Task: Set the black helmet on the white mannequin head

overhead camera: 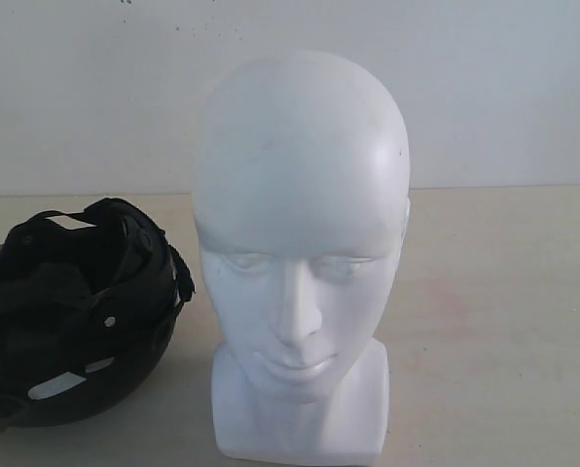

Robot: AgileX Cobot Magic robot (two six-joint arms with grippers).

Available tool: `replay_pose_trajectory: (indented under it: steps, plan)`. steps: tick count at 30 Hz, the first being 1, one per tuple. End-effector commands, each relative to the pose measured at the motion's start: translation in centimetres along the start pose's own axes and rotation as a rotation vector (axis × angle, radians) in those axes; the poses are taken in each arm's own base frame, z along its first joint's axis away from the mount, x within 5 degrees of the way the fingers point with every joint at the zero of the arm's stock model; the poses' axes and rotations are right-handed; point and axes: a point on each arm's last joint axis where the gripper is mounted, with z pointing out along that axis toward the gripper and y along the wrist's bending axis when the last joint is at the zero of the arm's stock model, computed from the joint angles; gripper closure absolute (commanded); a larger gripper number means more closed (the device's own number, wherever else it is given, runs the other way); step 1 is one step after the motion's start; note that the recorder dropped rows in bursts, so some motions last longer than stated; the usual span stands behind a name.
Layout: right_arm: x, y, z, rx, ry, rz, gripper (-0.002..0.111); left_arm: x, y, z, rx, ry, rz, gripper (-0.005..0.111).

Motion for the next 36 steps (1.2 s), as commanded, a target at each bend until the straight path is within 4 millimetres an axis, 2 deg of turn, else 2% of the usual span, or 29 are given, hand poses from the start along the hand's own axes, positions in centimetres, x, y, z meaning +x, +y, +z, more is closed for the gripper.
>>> replay_pose_trajectory:
  steps: [1,4,7,12,15,19,21,22,30,36]
  plan:
    - [-0.1,0.0,0.0,-0.002,-0.013,-0.007,0.108,0.4,-0.7,-0.8,0.071,0.051,-0.116,0.102]
    - [-0.1,0.0,0.0,-0.002,-0.013,-0.007,0.108,0.6,-1.0,-1.5,0.077,0.053,-0.118,0.102]
    - [-0.1,0.0,0.0,-0.002,-0.013,-0.007,0.108,1.0,-0.8,-2.2,0.013,0.066,-0.078,0.102]
    - [-0.1,0.0,0.0,-0.002,-0.013,-0.007,0.108,0.8,-1.1,-2.3,0.045,0.043,-0.101,0.099]
    - [-0.1,0.0,0.0,-0.002,-0.013,-0.007,0.108,0.5,-1.3,-2.4,0.069,0.015,-0.132,0.078]
    - [-0.1,0.0,0.0,-0.002,-0.013,-0.007,0.108,0.9,-1.5,-2.3,0.079,0.054,-0.110,0.038]
    - [-0.1,0.0,0.0,-0.002,-0.013,-0.007,0.108,1.1,-1.7,-2.1,0.081,0.068,-0.102,0.026]
    - [-0.1,0.0,0.0,-0.002,-0.013,-0.007,0.108,1.2,-1.8,-1.8,0.081,0.068,-0.102,0.023]
    - [-0.1,0.0,0.0,-0.002,-0.013,-0.007,0.108,2.6,-4.2,-0.6,0.096,0.071,-0.112,0.023]
    - [-0.1,0.0,0.0,-0.002,-0.013,-0.007,0.108,3.1,-4.9,0.5,0.040,0.030,-0.111,0.023]
